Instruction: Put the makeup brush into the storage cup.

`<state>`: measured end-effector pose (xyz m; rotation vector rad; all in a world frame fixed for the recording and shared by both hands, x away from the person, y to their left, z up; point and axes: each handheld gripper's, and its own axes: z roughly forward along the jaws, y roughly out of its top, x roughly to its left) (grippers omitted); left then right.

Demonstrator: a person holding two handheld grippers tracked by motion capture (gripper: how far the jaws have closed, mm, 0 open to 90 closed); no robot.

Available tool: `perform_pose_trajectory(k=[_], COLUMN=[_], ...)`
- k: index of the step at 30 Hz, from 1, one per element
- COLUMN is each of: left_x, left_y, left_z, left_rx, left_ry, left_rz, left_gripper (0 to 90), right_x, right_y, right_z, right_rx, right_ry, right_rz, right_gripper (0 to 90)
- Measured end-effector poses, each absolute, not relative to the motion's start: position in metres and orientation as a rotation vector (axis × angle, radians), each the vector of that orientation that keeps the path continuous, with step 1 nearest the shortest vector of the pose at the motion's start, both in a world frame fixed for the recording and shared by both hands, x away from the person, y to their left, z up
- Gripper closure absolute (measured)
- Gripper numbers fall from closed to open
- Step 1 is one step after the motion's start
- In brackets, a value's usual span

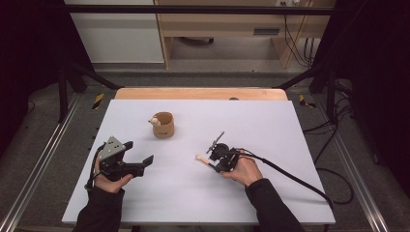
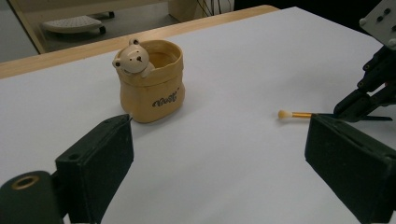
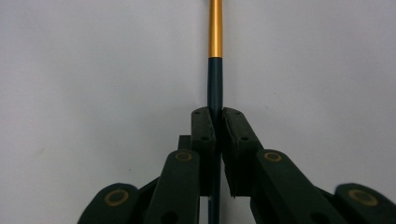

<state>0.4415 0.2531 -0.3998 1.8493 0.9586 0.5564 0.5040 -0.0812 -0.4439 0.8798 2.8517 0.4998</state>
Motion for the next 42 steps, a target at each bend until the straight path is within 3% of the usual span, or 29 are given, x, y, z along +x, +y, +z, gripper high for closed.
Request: perform_pose_trajectory(k=[19,42], left_x=[0.438,0.432], left_y=[0.247,0.228], left_z=[-0.397,-0.397], left_rx=[1.84,1.834], left_ry=[0.945,0.916], left_rz=[0.536,0.489], left_gripper=[7.7,8.1], right_x=[0.484,0.463], right_y=[-0.1,-0.124], right_z=[-0.413,-0.419], right_rx=[0.883,0.916], right_ry=[2.747,2.589], right_rz=[0.828,1.158], right_gripper=[84.0,84.0])
